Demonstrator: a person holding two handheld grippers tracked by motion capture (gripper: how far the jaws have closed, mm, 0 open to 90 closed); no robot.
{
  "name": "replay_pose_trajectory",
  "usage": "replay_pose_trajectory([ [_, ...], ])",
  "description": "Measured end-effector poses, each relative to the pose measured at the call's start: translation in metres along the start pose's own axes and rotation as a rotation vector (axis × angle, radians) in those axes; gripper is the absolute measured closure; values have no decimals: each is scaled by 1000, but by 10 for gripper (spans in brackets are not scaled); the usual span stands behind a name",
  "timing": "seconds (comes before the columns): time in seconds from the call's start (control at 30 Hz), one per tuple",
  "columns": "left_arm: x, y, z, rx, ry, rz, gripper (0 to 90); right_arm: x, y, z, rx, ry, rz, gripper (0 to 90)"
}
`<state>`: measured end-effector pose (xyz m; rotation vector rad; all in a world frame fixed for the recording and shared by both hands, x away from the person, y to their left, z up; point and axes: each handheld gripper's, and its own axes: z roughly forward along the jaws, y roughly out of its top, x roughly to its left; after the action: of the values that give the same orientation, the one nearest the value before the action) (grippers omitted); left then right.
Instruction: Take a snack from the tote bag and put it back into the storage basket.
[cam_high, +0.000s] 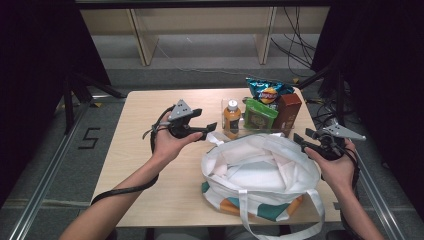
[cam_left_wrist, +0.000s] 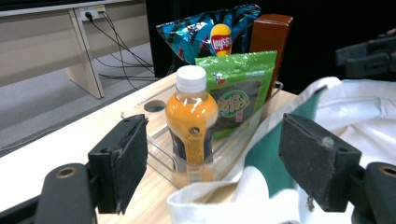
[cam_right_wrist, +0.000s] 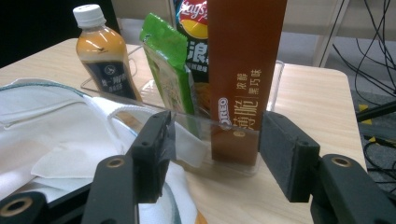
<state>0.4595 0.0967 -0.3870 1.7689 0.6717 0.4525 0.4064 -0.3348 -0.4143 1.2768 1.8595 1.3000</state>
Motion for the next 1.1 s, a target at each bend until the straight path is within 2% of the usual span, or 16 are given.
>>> replay_pose_trajectory([
  [0.07,-1,-3,-5,2,-5,6,234,0,0,-1,3,2,0,455],
  [0.1,-2,-4,-7,1,-6,0,234,-1,1,0,-6,-7,-16,455],
  [0.17,-4,-7,-10,0,-16,-11,235,0,0,-1,4,2,7,454],
  [0.23,-6,-10,-14,1,-26,0,235,-1,0,0,-4,-1,-15,454],
  [0.33,-8,-14,-21,4,-25,-3,235,-1,1,0,-8,0,-19,453],
  [0.4,-10,-17,-26,6,-24,6,235,-1,1,0,-2,2,-12,453],
  [0.47,-11,-21,-33,15,-18,6,234,1,0,-1,6,2,14,453],
  [0.53,-13,-27,-39,16,-15,-7,234,0,0,0,-6,-5,6,453],
  [0.57,-13,-30,-42,16,-13,-14,234,-2,0,0,-12,-9,-26,453],
  [0.63,-15,-37,-47,18,-9,-25,233,0,0,0,-2,-2,3,453],
  [0.7,-17,-44,-51,14,-9,-38,233,0,0,0,2,0,-15,453],
  [0.83,-16,-55,-62,29,-9,-44,232,3,0,-1,14,-2,17,451],
  [0.93,-15,-61,-69,28,0,-51,232,2,0,0,11,-4,5,451],
  [1.0,-15,-66,-72,22,9,-60,232,1,-1,2,-12,-10,0,451],
  [1.03,-15,-70,-73,14,15,-64,233,0,0,1,8,3,-10,451],
  [1.1,-15,-73,-74,7,13,-69,235,0,0,2,5,6,-18,451],
])
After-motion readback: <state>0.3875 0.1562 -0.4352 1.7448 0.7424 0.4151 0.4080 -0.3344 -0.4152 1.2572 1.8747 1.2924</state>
